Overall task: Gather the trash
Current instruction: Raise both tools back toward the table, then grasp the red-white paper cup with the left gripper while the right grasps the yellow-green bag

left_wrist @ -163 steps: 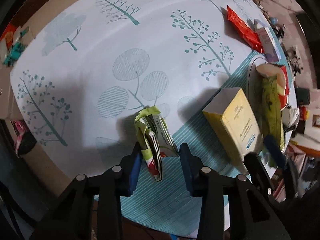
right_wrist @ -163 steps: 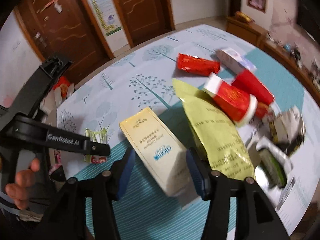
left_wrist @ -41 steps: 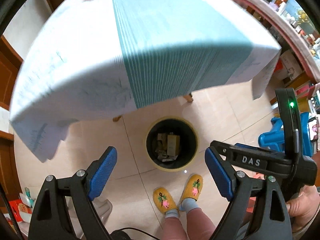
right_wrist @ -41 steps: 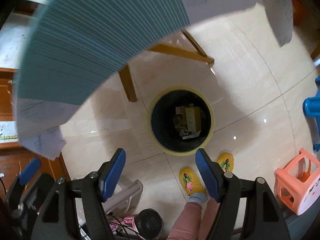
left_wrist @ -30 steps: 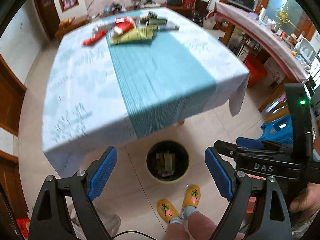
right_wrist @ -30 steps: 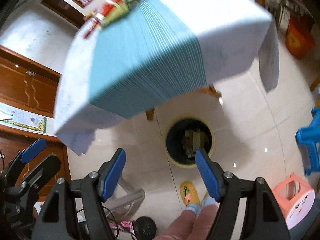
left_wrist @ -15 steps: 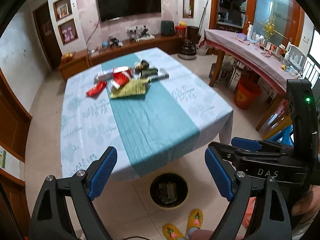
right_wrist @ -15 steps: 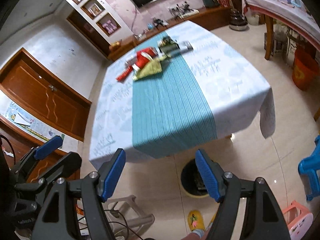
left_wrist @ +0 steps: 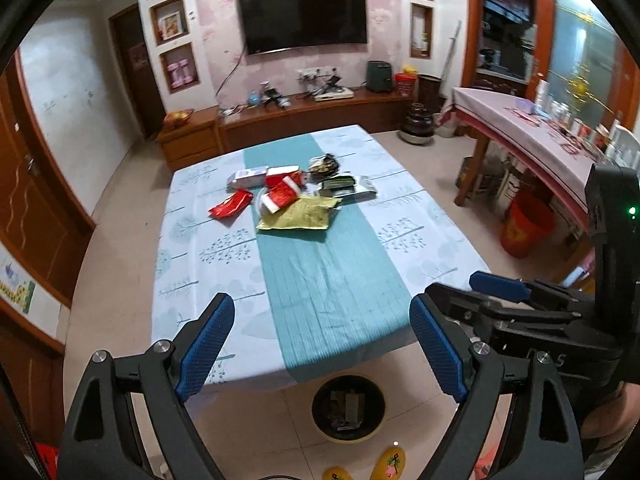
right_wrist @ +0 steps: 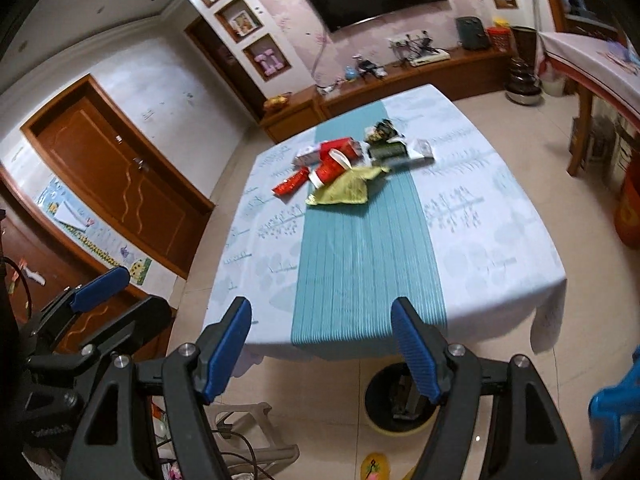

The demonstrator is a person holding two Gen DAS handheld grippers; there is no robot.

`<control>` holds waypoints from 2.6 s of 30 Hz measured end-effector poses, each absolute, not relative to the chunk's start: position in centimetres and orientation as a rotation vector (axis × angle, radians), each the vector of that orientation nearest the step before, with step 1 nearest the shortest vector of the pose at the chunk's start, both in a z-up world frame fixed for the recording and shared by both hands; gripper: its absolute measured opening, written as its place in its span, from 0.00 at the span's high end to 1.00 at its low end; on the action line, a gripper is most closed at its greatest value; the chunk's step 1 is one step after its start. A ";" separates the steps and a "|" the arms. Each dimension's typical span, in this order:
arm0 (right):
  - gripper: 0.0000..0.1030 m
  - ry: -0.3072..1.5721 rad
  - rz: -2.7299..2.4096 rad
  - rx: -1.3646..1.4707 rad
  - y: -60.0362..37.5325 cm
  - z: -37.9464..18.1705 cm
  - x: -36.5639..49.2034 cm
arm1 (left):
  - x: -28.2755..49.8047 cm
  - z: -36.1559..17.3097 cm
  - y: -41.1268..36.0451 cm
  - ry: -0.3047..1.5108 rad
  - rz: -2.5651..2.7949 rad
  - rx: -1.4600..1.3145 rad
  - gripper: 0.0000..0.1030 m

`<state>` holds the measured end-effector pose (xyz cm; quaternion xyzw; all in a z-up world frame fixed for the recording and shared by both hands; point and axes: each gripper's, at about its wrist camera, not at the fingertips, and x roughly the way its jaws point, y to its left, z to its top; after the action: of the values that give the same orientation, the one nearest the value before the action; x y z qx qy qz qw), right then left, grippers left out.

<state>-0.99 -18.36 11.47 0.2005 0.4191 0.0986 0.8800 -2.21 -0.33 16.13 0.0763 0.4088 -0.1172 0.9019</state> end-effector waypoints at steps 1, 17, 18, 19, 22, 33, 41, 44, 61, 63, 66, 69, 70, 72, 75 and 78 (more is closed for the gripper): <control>0.29 0.873 0.213 0.414 -18.4 11.6 -0.7 | -1.9 16.2 -0.1 0.852 -0.226 0.154 0.15; 0.30 0.996 0.195 0.519 -18.1 6.4 8.3 | 9.2 14.2 6.2 0.930 -0.191 0.168 0.15; 0.30 1.004 0.174 0.547 -18.0 5.7 9.4 | 10.5 13.9 6.6 0.939 -0.211 0.174 0.15; 0.30 1.007 0.161 0.564 -18.1 5.3 10.0 | 12.1 13.4 6.9 0.952 -0.235 0.187 0.15; 0.30 1.011 0.099 0.666 -18.0 3.8 12.7 | 15.9 12.0 7.4 0.982 -0.293 0.222 0.15; 0.30 1.007 -0.123 0.912 -16.9 -4.2 21.7 | 30.9 3.8 5.3 1.104 -0.481 0.313 0.15; 0.33 0.922 -0.218 1.052 -17.3 -7.3 23.7 | 36.4 -0.9 0.7 1.133 -0.563 0.433 0.15; 0.35 0.870 -0.229 1.075 -17.4 -7.6 24.0 | 37.7 -2.2 -0.6 1.143 -0.577 0.480 0.15; 0.68 0.848 -0.172 1.016 -17.3 -8.3 27.4 | 41.2 -8.2 -4.8 1.195 -0.592 0.595 0.17; 0.72 0.850 -0.156 0.999 -17.1 -8.0 27.7 | 41.5 -8.2 -4.5 1.217 -0.614 0.555 0.37; 0.80 0.847 -0.131 0.976 -16.8 -7.3 27.9 | 41.4 -7.7 -4.0 1.200 -0.602 0.556 0.47; 0.87 0.848 -0.112 0.933 -16.2 -6.1 28.0 | 40.8 -7.2 -3.3 1.216 -0.613 0.524 0.48; 0.88 0.851 -0.110 0.922 -16.3 -5.7 27.8 | 40.4 -7.0 -3.0 1.210 -0.609 0.522 0.49; 0.90 0.853 -0.102 0.892 -16.0 -4.8 27.6 | 39.7 -6.2 -2.3 1.204 -0.606 0.502 0.49; 0.94 0.861 -0.092 0.866 -15.8 -3.6 27.1 | 38.8 -4.9 -0.9 1.220 -0.612 0.438 0.49; 0.95 0.877 -0.086 0.830 -15.7 -2.4 26.0 | 37.3 -3.1 0.3 1.232 -0.615 0.389 0.49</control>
<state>25.96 -15.65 -2.41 0.3903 0.4121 -0.0405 0.8223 37.25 0.31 -3.11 0.1785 0.5649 -0.2818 0.7547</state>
